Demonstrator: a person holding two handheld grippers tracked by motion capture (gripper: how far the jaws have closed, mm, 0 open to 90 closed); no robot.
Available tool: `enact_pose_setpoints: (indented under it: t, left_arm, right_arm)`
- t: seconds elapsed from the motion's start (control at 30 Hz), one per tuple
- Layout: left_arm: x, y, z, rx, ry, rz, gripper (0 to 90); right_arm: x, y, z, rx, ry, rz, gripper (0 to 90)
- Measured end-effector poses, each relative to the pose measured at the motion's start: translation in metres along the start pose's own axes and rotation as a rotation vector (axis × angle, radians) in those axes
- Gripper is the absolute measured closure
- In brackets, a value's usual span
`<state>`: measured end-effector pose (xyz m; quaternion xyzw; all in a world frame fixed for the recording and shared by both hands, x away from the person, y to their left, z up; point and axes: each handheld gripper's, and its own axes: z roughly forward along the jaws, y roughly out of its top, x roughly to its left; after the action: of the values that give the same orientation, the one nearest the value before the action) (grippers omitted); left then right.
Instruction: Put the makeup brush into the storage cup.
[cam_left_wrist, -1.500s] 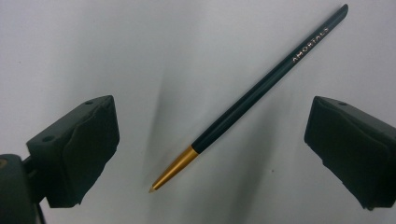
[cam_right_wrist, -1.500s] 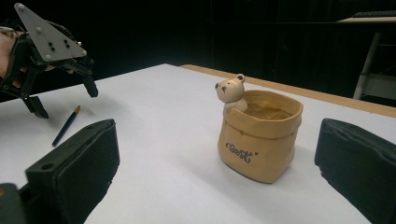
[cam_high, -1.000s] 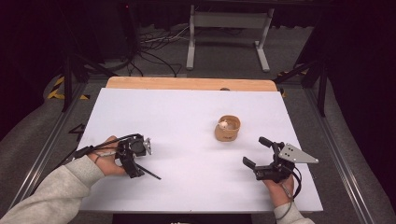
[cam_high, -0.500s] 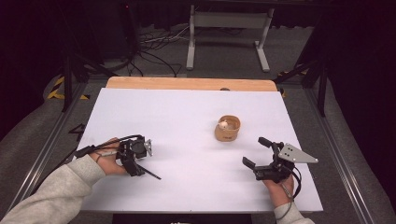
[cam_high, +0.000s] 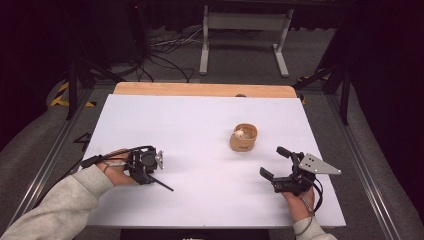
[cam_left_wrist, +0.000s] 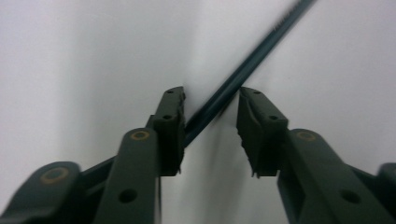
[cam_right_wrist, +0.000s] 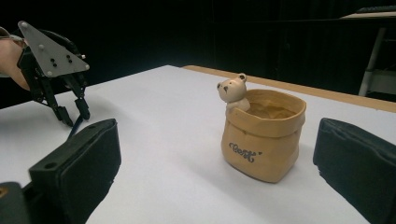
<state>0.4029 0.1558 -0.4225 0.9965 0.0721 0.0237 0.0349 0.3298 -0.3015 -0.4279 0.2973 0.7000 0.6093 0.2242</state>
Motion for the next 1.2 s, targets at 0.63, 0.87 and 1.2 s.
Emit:
enact_pose_setpoints:
  t: [0.63, 0.87, 1.2]
  left_arm:
    - [0.001, 0.001, -0.002, -0.005, -0.051, -0.007, 82.5]
    - [-0.005, 0.009, -0.013, -0.022, -0.041, 0.008, 82.5]
    - [-0.021, 0.036, -0.030, -0.069, -0.037, 0.051, 82.6]
  right_arm:
    - [0.004, 0.002, 0.003, 0.019, -0.001, -0.023, 0.3]
    - [0.010, 0.004, 0.007, 0.036, 0.019, -0.059, 0.0]
    - [0.026, 0.011, 0.015, 0.062, 0.099, -0.112, 2.7]
